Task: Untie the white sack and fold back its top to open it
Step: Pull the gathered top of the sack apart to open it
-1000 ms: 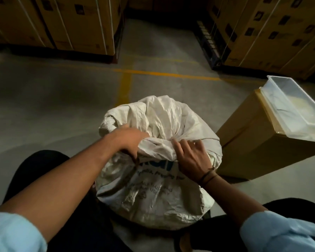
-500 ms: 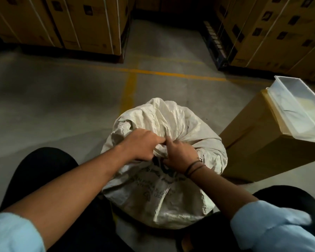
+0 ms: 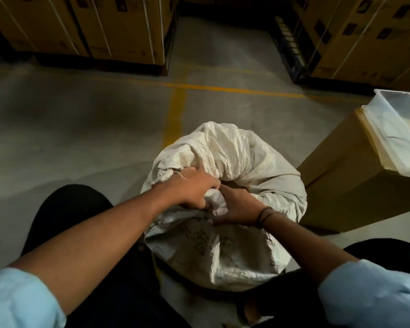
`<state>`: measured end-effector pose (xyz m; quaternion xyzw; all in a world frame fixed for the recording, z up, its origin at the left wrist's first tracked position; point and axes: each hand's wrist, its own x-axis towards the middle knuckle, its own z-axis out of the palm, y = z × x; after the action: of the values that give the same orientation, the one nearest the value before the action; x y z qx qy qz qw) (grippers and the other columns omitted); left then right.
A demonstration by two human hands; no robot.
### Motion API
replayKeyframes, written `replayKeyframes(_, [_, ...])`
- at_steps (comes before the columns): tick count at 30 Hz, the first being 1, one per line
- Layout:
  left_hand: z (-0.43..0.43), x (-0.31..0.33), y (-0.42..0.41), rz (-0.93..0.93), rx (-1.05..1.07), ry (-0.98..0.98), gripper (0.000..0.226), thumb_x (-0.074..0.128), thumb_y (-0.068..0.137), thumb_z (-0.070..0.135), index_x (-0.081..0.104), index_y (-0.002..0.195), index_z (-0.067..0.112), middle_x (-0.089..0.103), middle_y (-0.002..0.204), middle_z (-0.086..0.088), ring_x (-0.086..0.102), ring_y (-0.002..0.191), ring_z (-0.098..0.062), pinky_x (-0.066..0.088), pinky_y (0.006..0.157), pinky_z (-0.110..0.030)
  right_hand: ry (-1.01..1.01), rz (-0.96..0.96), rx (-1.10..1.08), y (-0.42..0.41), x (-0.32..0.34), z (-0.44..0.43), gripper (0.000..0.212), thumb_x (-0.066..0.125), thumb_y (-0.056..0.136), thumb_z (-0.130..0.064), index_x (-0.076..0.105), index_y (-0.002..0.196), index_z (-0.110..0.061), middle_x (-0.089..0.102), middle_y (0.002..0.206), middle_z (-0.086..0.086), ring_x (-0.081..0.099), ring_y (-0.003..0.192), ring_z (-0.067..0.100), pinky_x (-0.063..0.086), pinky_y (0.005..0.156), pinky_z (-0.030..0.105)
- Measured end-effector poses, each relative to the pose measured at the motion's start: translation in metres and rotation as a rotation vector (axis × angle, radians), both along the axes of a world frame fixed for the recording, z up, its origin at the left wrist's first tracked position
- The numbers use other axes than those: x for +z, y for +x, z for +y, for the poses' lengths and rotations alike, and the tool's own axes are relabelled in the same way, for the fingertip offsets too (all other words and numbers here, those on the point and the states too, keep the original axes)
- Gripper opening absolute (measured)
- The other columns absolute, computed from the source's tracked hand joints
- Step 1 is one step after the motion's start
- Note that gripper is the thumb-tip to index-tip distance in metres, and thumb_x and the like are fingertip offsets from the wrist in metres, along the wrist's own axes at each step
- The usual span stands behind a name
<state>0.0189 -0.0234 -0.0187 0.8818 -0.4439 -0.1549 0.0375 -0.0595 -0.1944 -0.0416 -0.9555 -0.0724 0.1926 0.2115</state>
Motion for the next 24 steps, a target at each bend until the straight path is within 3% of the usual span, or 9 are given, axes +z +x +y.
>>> replayKeyframes(2, [-0.004, 0.001, -0.008, -0.033, -0.053, -0.023, 0.029, 0.072, 0.068, 0.041, 0.049, 0.083, 0.033, 0.063, 0.086, 0.012, 0.061, 0.082, -0.017, 0.052, 0.076, -0.037, 0.034, 0.084, -0.061, 0.001, 0.006, -0.001, 0.078, 0.084, 0.067, -0.056, 0.054, 0.132, -0.025, 0.069, 0.115, 0.001, 0.064, 0.106, 0.023, 0.051, 0.089, 0.036])
replayKeyframes(5, [0.0, 0.007, -0.009, 0.113, -0.029, 0.022, 0.031, 0.059, 0.074, 0.05, 0.063, 0.097, 0.03, 0.062, 0.11, 0.008, 0.053, 0.105, -0.018, 0.048, 0.089, -0.041, -0.096, 0.036, -0.069, -0.003, 0.004, 0.012, 0.053, 0.078, 0.074, -0.052, 0.063, 0.114, -0.021, 0.07, 0.106, 0.004, 0.067, 0.098, 0.027, 0.05, 0.076, 0.033])
replayKeyframes(7, [0.006, 0.009, -0.003, 0.213, 0.082, -0.018, 0.038, 0.051, 0.074, 0.051, 0.073, 0.098, 0.032, 0.056, 0.132, 0.011, 0.042, 0.119, -0.02, 0.04, 0.101, -0.046, -0.217, -0.118, -0.028, -0.006, -0.002, 0.021, 0.038, 0.068, 0.082, -0.049, 0.065, 0.108, -0.021, 0.071, 0.105, 0.007, 0.067, 0.097, 0.03, 0.044, 0.075, 0.032])
replayKeyframes(11, [0.005, 0.009, -0.006, 0.204, 0.218, -0.094, 0.022, 0.054, 0.077, 0.046, 0.073, 0.073, 0.036, 0.053, 0.139, 0.019, 0.036, 0.122, -0.02, 0.033, 0.103, -0.042, -0.42, -0.461, 0.134, -0.011, -0.019, 0.02, 0.022, 0.068, 0.08, -0.037, 0.066, 0.096, -0.021, 0.069, 0.08, 0.003, 0.067, 0.075, 0.028, 0.043, 0.076, 0.037])
replayKeyframes(12, [0.004, 0.008, -0.007, 0.198, 0.217, -0.082, 0.02, 0.056, 0.079, 0.045, 0.074, 0.077, 0.037, 0.051, 0.141, 0.019, 0.036, 0.125, -0.022, 0.032, 0.106, -0.041, -0.479, -0.539, 0.149, -0.012, -0.026, 0.017, 0.021, 0.071, 0.075, -0.033, 0.065, 0.09, -0.02, 0.066, 0.072, 0.002, 0.064, 0.066, 0.027, 0.043, 0.07, 0.037])
replayKeyframes(14, [0.005, 0.006, -0.004, 0.147, 0.16, 0.02, 0.031, 0.062, 0.081, 0.046, 0.072, 0.11, 0.042, 0.044, 0.148, 0.016, 0.033, 0.131, -0.026, 0.032, 0.11, -0.044, -0.533, -0.662, 0.139, -0.011, -0.036, 0.01, 0.017, 0.063, 0.076, -0.025, 0.067, 0.092, -0.018, 0.063, 0.068, 0.002, 0.06, 0.063, 0.028, 0.039, 0.069, 0.038])
replayKeyframes(17, [0.012, 0.001, 0.002, 0.033, 0.046, 0.336, 0.1, 0.076, 0.067, 0.063, 0.031, 0.154, 0.039, 0.026, 0.162, 0.007, 0.025, 0.14, -0.032, 0.025, 0.115, -0.048, -0.567, -0.753, 0.131, -0.009, -0.041, 0.007, 0.023, 0.049, 0.085, -0.018, 0.067, 0.098, -0.014, 0.065, 0.075, 0.005, 0.058, 0.072, 0.029, 0.036, 0.075, 0.042])
replayKeyframes(20, [0.017, -0.01, 0.003, -0.082, 0.056, 0.421, 0.116, 0.082, 0.059, 0.066, 0.023, 0.155, 0.041, 0.026, 0.161, -0.003, 0.025, 0.142, -0.034, 0.025, 0.114, -0.049, -0.555, -0.778, 0.13, -0.007, -0.033, 0.006, 0.017, 0.053, 0.085, -0.017, 0.066, 0.095, -0.013, 0.067, 0.078, 0.007, 0.059, 0.079, 0.03, 0.039, 0.082, 0.045])
replayKeyframes(24, [0.025, 0.001, 0.02, -0.179, 0.102, 0.161, 0.103, 0.075, 0.06, 0.073, 0.034, 0.149, 0.043, 0.039, 0.153, 0.001, 0.037, 0.133, -0.027, 0.032, 0.11, -0.044, -0.483, -0.886, 0.098, -0.003, -0.007, -0.001, 0.015, 0.056, 0.088, -0.024, 0.064, 0.093, -0.012, 0.069, 0.078, 0.006, 0.064, 0.08, 0.03, 0.044, 0.088, 0.051])
